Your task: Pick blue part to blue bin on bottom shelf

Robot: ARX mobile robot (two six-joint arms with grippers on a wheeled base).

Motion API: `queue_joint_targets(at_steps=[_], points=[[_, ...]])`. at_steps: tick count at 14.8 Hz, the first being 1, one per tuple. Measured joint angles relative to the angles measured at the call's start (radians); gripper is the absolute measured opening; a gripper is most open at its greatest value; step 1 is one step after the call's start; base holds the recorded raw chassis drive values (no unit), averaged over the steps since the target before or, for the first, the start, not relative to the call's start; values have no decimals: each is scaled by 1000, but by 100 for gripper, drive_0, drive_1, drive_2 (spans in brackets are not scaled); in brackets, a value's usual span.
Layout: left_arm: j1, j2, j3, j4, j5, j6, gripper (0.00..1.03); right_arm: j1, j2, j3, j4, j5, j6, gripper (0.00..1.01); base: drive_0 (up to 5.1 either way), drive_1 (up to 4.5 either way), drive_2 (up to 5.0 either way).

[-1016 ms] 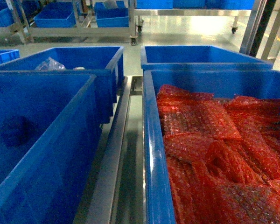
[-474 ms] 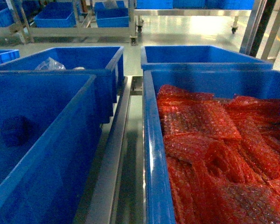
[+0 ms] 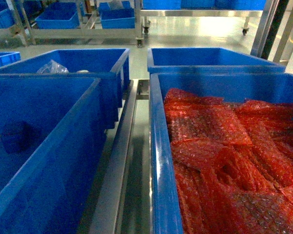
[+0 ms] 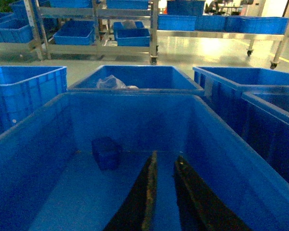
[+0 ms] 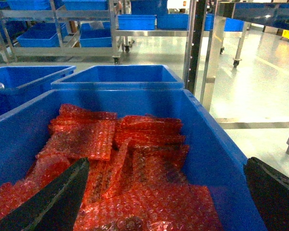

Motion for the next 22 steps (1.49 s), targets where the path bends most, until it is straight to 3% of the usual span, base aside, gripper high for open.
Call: queue_joint_targets(at_steps=[3,4,22], points=[[0,0,0,0,0,0,48,0,0,0,0,0,0,98,0,0,0],[0,0,0,0,0,1,100,0,0,0,0,0,0,98,0,0,0],[0,0,0,0,0,1,98,0,0,0,0,0,0,98,0,0,0]])
